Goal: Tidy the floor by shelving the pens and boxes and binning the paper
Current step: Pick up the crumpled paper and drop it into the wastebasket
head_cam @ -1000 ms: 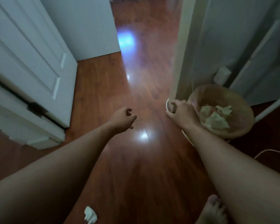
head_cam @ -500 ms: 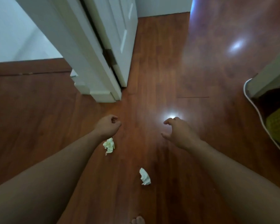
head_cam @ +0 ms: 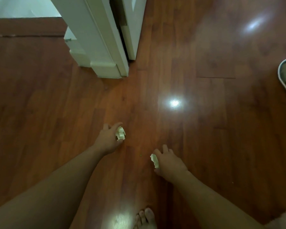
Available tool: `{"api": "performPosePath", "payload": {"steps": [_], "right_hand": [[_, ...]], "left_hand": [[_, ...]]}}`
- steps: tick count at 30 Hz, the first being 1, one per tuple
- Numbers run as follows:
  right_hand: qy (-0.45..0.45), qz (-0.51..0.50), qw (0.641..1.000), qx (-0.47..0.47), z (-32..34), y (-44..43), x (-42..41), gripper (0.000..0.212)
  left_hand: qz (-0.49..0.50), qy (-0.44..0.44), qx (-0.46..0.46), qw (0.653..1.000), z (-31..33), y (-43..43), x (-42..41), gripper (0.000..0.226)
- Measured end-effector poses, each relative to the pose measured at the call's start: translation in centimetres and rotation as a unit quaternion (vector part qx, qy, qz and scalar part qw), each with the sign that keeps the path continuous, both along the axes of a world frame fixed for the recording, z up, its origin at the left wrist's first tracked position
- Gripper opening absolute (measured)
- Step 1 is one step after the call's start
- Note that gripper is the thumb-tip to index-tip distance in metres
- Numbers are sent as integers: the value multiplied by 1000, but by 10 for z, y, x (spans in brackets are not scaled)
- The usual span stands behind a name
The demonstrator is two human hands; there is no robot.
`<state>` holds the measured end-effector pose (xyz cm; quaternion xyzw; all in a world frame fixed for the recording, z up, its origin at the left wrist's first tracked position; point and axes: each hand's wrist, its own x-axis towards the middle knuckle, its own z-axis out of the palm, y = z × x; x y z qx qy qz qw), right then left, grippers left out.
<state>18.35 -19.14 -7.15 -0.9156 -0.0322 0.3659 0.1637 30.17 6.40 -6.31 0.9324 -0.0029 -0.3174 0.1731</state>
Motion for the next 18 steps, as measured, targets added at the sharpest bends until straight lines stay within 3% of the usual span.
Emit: {"api": "performPosePath", "payload": {"steps": [4,10,18], "right_hand": [[-1,-34,999,37,-10,-12,1,47],[-32,-82,994,62,13,-47,6,50],[-150,-158,976,15,119,-184,39,45]], "left_hand": [[-62,23,10,998,-12,-23,-16,55],[-39,19,-36,998,-14,-63,-22,45],[-90,-61,-114,988,77,-169,30,39]]}}
